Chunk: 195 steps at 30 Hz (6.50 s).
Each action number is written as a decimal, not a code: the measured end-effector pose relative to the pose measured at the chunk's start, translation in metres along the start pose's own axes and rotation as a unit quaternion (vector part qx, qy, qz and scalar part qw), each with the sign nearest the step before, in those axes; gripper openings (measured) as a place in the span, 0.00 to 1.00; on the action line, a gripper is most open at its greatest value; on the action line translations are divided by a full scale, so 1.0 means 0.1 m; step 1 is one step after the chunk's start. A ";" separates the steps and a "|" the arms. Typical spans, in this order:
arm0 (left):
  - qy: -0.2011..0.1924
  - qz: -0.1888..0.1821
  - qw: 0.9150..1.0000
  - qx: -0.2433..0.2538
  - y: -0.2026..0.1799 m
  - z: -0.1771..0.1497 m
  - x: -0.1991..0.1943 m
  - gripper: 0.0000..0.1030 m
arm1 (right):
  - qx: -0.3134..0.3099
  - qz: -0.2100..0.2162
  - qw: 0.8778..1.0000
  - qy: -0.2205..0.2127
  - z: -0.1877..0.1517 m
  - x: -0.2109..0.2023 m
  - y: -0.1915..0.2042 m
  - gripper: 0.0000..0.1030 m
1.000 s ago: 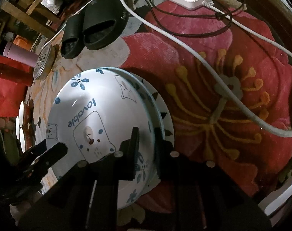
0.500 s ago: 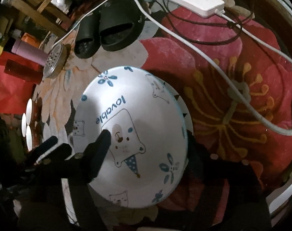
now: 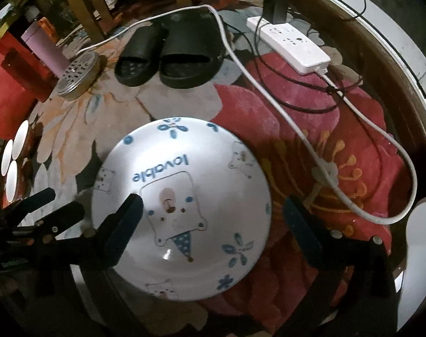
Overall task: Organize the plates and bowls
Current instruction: 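Withdraw both grippers back toward the white bowls, then grasp the rim of the nearest white bowl with both grippers, then lift the white bowl and carry it over the plate stack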
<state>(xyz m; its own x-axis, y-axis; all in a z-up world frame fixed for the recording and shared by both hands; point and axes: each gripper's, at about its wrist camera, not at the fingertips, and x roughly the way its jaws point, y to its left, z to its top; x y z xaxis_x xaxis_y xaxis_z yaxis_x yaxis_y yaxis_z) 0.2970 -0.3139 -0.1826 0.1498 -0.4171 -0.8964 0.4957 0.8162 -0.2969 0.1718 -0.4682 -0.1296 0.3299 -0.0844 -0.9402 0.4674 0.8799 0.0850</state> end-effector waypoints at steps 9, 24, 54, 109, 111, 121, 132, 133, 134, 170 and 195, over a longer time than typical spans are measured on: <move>-0.010 0.020 1.000 -0.018 0.26 -0.02 -0.13 0.98 | -0.016 0.019 1.000 0.006 -0.04 0.02 0.29 0.98; -0.007 0.055 0.998 -0.042 0.73 -0.16 -0.28 0.98 | -0.046 0.044 0.998 0.014 -0.07 0.09 0.77 0.98; -0.013 0.098 0.990 -0.102 1.64 -0.48 -0.60 0.98 | -0.113 0.089 0.989 0.026 -0.16 0.24 1.71 0.99; -0.093 0.121 0.961 -0.231 3.37 -0.62 -1.21 0.89 | -0.185 0.217 0.956 0.066 0.02 0.73 3.74 0.88; -0.086 0.117 0.962 -0.232 3.43 -0.55 -1.15 0.85 | -0.175 0.208 0.959 0.079 0.06 0.83 3.80 0.79; -0.041 0.105 0.966 -0.233 3.56 -0.38 -0.76 0.10 | -0.166 0.222 0.952 0.132 -0.05 1.17 4.00 0.21; -0.058 0.104 0.973 -0.198 3.23 -0.58 -0.90 0.10 | -0.212 0.213 0.945 0.127 -0.22 0.98 3.87 0.12; -0.059 0.099 0.974 -0.196 3.18 -0.61 -0.92 0.10 | -0.212 0.213 0.945 0.128 -0.26 0.96 3.85 0.12; -0.059 0.096 0.974 -0.195 3.13 -0.63 -0.93 0.10 | -0.213 0.211 0.945 0.129 -0.28 0.94 3.81 0.12; -0.041 0.015 0.998 -0.035 0.94 -0.31 -0.63 0.10 | -0.074 0.148 0.981 0.101 -0.31 0.13 1.62 0.13; -0.024 -0.036 0.998 0.048 -0.46 -0.10 -0.13 0.10 | 0.022 0.089 0.992 0.087 -0.23 -0.08 0.22 0.13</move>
<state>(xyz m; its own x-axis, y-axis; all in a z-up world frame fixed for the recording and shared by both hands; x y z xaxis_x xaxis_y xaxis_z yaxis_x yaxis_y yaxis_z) 0.2638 -0.3417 -0.1610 0.1505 -0.4946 -0.8560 0.5859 0.7420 -0.3258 0.1604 -0.4370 -0.1276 0.2653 0.1556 -0.9515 0.4514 0.8520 0.2652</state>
